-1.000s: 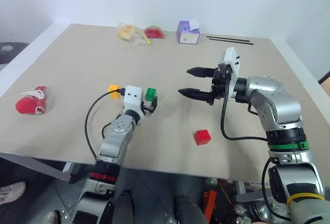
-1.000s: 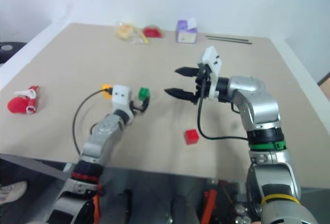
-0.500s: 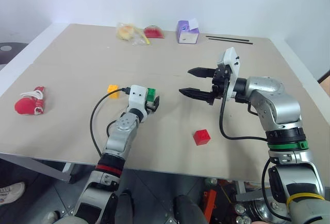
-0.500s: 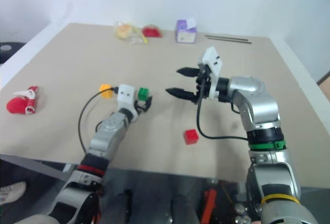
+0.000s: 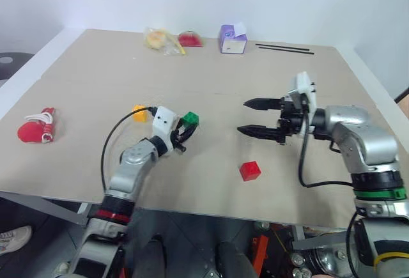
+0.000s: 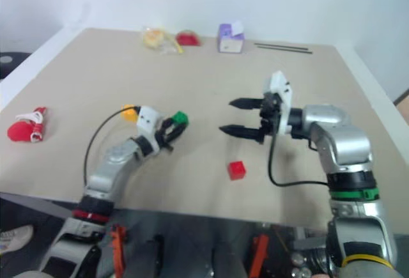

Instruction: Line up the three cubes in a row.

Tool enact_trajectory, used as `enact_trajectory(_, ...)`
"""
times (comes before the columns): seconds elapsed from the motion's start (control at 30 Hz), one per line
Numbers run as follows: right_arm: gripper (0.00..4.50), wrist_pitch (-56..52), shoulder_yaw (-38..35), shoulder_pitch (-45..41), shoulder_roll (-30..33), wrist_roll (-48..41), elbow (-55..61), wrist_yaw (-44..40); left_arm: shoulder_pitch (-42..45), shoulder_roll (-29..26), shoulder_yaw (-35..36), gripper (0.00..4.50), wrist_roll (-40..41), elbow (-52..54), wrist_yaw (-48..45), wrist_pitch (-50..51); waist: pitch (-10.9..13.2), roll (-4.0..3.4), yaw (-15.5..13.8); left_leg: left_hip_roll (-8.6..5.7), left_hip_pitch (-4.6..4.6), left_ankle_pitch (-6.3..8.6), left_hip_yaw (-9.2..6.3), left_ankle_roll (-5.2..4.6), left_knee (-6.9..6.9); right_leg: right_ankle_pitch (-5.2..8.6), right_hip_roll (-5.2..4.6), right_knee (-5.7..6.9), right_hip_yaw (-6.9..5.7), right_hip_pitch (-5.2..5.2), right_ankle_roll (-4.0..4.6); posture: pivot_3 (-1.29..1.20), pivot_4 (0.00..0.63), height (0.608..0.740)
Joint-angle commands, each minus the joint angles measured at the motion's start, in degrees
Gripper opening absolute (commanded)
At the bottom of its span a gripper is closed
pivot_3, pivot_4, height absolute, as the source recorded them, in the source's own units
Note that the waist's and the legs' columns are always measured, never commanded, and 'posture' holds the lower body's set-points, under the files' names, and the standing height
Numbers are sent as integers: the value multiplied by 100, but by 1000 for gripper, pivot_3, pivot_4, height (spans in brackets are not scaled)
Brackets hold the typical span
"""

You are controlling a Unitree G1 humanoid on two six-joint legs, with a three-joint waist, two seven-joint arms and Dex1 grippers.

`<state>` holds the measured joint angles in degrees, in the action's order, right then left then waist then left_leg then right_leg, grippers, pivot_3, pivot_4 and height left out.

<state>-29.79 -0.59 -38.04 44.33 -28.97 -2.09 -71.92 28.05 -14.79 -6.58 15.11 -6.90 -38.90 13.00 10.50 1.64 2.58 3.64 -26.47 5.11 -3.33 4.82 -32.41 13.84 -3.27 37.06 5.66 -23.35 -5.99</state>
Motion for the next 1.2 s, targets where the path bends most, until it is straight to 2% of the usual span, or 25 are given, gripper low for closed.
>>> enact_trajectory(0.03, 4500, 57, -71, 225, 420, -134, 457, -560, -123, -438, -188, 1339, 578, 698, -1292, 196, 0, 0, 1, 0, 2, 0, 0, 0, 0, 6, 0, 0, 0, 3, -4, 0, 150, 740)
enact_trajectory(0.13, 4500, 96, 8, 294, 558, -68, 527, -712, -198, -750, -382, 1339, 660, 786, -1905, 233, 0, 0, 3, 1, 5, 0, 1, 0, -5, 7, 0, 0, 0, 3, -4, 0, 150, 740)
enact_trajectory(0.27, 4500, 108, 16, 400, 638, 6, 648, -720, -172, -905, -642, 1339, 463, 675, -2252, 200, 0, 0, 4, 1, 4, -1, 2, -1, -20, -3, -3, 0, 0, 3, 5, 0, 150, 740)
enact_trajectory(0.5, 4500, 12, -112, 872, 817, -64, 1003, -627, -76, -787, -863, 1339, 283, 430, -2469, 3, 0, -1, -3, 1, 1, -1, 2, -2, -21, 1, -3, 0, 0, 3, -1, 0, 150, 740)
enact_trajectory(0.9, 4500, -191, -190, 1053, 826, -177, 1330, -409, 774, -550, -1108, 1339, -173, -1041, -3189, -780, -1, -1, -3, 0, 1, -1, 2, -2, -23, 0, -3, 0, 0, 2, 0, 0, 150, 740)
enact_trajectory(1.2, 4500, -342, -374, 1325, 913, -309, 1575, -182, 941, -475, -1112, 1339, -356, -1522, -3459, -1115, -1, -1, -3, 1, 0, 0, 2, -3, -19, 4, -3, 0, 0, 3, -5, 0, 150, 740)
